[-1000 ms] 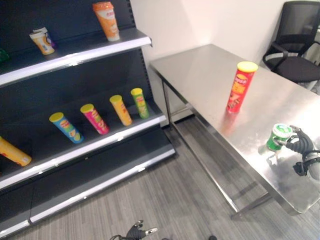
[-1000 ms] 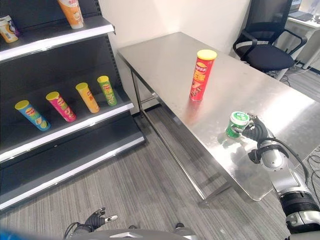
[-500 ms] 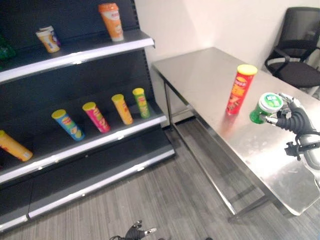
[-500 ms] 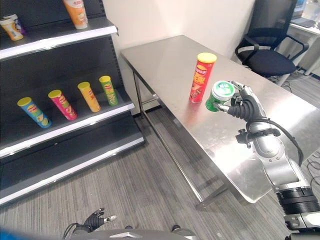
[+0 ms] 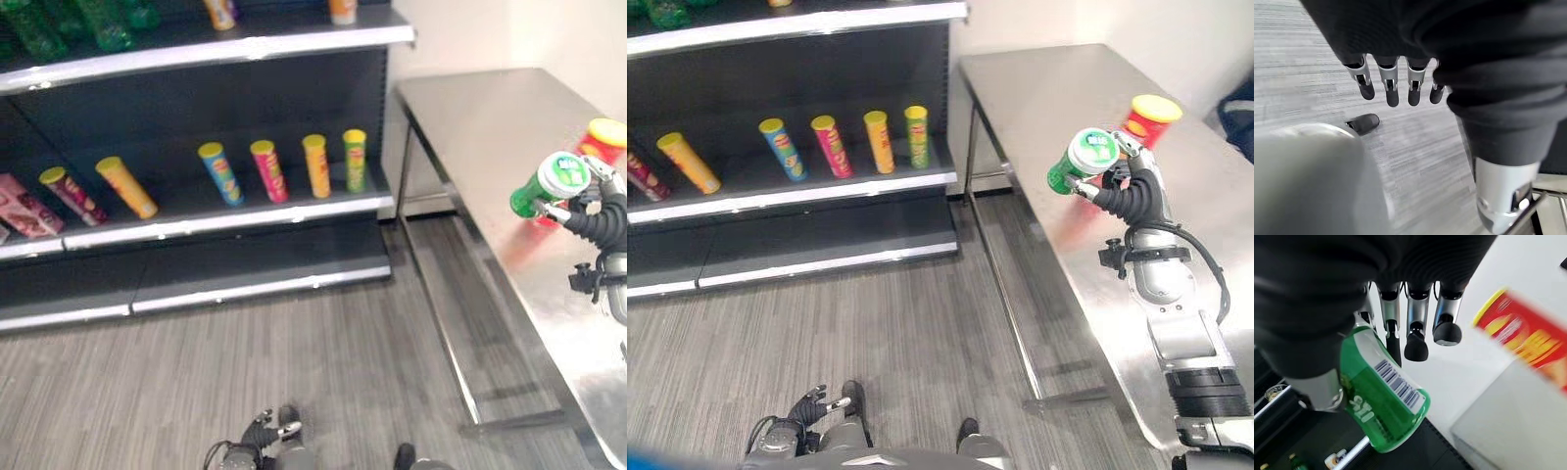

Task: Put the goods on the table back onto the shelves and tidy them up.

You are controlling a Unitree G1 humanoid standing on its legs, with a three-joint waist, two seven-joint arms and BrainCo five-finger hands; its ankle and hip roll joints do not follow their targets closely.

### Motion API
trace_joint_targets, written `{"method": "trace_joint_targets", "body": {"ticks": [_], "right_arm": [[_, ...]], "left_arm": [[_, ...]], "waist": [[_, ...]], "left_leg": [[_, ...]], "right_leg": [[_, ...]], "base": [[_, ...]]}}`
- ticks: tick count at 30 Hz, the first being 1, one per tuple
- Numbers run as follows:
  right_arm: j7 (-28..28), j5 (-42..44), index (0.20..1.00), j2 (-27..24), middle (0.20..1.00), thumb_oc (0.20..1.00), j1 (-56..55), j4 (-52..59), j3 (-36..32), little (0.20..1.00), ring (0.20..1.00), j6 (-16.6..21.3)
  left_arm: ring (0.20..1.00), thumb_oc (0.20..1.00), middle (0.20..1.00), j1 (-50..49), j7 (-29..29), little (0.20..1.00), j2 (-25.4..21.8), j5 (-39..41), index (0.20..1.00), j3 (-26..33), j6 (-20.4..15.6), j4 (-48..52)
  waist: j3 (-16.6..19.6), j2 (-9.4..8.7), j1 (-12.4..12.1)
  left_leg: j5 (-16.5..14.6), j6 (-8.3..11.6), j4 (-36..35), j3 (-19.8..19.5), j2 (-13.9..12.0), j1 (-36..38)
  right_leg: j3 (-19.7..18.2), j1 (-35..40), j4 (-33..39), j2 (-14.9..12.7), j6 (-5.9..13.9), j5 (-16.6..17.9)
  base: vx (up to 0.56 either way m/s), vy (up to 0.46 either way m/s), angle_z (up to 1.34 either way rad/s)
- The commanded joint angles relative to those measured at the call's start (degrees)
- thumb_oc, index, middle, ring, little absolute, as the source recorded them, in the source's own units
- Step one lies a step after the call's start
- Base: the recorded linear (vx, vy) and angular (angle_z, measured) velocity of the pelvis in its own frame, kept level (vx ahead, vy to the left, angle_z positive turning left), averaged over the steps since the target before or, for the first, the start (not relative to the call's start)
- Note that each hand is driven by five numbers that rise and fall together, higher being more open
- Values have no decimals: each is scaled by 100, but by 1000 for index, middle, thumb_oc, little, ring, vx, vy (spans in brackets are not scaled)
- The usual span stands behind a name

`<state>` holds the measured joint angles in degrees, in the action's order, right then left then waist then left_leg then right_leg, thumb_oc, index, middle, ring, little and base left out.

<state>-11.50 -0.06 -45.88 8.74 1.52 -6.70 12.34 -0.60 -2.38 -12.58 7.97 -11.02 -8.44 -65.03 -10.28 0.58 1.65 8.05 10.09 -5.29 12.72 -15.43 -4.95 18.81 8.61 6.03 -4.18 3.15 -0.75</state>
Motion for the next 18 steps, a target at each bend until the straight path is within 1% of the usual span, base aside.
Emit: {"method": "trace_joint_targets", "body": {"ticks": [1,2,3,5,6,7,8,9,10,11,12,13,14,15,16,18], "right_arm": [[-209,-206,200,-160,200,200,387,219,-259,200,200,115],[-215,-225,200,-126,200,200,425,213,-232,200,200,95],[-219,-264,200,-81,200,200,528,200,-137,200,200,56],[-220,-314,200,-37,200,200,630,147,-47,200,200,16],[-225,-349,200,-30,200,200,641,135,-28,200,200,0],[-227,-351,200,-28,200,200,644,133,-25,200,200,0],[-228,-407,200,-44,200,200,635,111,-13,200,200,-9],[-228,-407,200,-44,200,200,635,111,-13,200,200,-9],[-240,-426,200,-51,200,200,636,115,-56,200,200,-38],[-268,-424,200,-66,200,200,634,100,-71,200,200,-48],[-269,-424,200,-67,200,200,639,98,-72,200,200,-47],[-311,-412,200,-70,200,200,597,79,-135,200,200,-26],[-273,-431,200,-157,200,200,445,96,-266,200,200,-34],[-272,-430,200,-159,200,200,441,99,-274,200,200,-34],[-253,-416,200,-206,200,200,410,97,-353,200,200,-38],[-250,-316,200,-327,200,200,480,83,-454,200,200,-15]], "left_arm": [[1000,1000,1000,-65,-124,1000,-169,-220,1000,-64,-71,120],[1000,1000,1000,-54,-125,1000,-189,-230,1000,-62,-67,99],[1000,1000,1000,-28,-134,1000,-241,-249,1000,-40,-59,85],[1000,1000,1000,-18,-159,1000,-308,-280,1000,8,-58,116],[1000,1000,1000,-18,-169,1000,-341,-268,1000,32,-62,162],[1000,1000,1000,-21,-168,1000,-343,-268,1000,34,-60,166],[1000,1000,1000,-11,-180,1000,-400,-272,1000,53,-55,238],[1000,1000,1000,-11,-180,1000,-400,-272,1000,53,-55,238],[1000,1000,1000,-43,-166,1000,-450,-287,1000,50,-37,287],[1000,1000,1000,-41,-166,1000,-482,-275,1000,55,-30,297],[1000,1000,1000,-36,-166,1000,-482,-275,1000,56,-29,297],[1000,1000,1000,-32,-148,1000,-540,-334,1000,29,-12,292],[1000,1000,1000,-45,-91,1000,-562,-356,1000,16,-11,300],[1000,1000,1000,-41,-91,1000,-560,-356,1000,12,-11,300],[1000,1000,1000,-40,-79,1000,-566,-346,1000,28,-26,286],[1000,1000,1000,-20,-60,1000,-563,-328,1000,-2,-46,284]], "waist": [[292,-176,6],[319,-213,-13],[389,-268,-49],[462,-353,-97],[476,-363,-118],[479,-375,-122],[480,-410,-149],[488,-408,-152],[407,-412,-119],[347,-403,-93],[355,-398,-100],[302,-370,-55],[234,-281,62],[241,-267,53],[211,-219,100],[137,-137,160]], "left_leg": [[-15,26,215,-40,135,-37],[-110,-40,303,-21,211,-32],[-332,-204,455,15,400,2],[-553,-404,519,70,649,79],[-630,-483,524,65,758,125],[-636,-494,525,76,774,125],[-789,-686,494,38,1060,255],[-788,-686,493,41,1059,247],[-920,-869,435,-66,1356,463],[-958,-966,382,-135,1471,541],[-941,-974,378,-126,1468,521],[-986,-1008,303,-198,1528,604],[-1035,-1058,175,-378,1551,781],[-1019,-1056,173,-373,1536,764],[-1039,-1061,152,-421,1540,810],[-1124,-1028,85,-508,1524,941]], "right_leg": [[-310,694,-145,-300,517,-1013],[-310,683,-210,-427,576,-1005],[-307,656,-382,-694,688,-922],[-387,538,-672,-1002,841,-807],[-403,471,-861,-1109,873,-720],[-414,453,-888,-1132,886,-732],[-533,224,-1508,-1350,954,-412],[-537,212,-1509,-1349,953,-410],[-659,-51,-2292,-1595,906,140],[-785,-250,-2698,-1662,857,432],[-798,-278,-2696,-1658,857,452],[-939,-397,-2961,-1614,812,507],[-1252,-806,-3281,-1345,688,234],[-1254,-826,-3276,-1329,678,252],[-1279,-1000,-3185,-1215,656,128],[-1070,-1227,-2683,-1048,608,-186]], "base": [[132,192,-9],[244,368,-10],[250,386,3],[216,365,17],[112,222,18],[144,317,22],[98,219,17],[202,442,7],[135,332,4],[127,336,10],[87,193,43],[160,184,49],[160,178,44],[161,145,38],[124,66,58],[200,40,43]]}}
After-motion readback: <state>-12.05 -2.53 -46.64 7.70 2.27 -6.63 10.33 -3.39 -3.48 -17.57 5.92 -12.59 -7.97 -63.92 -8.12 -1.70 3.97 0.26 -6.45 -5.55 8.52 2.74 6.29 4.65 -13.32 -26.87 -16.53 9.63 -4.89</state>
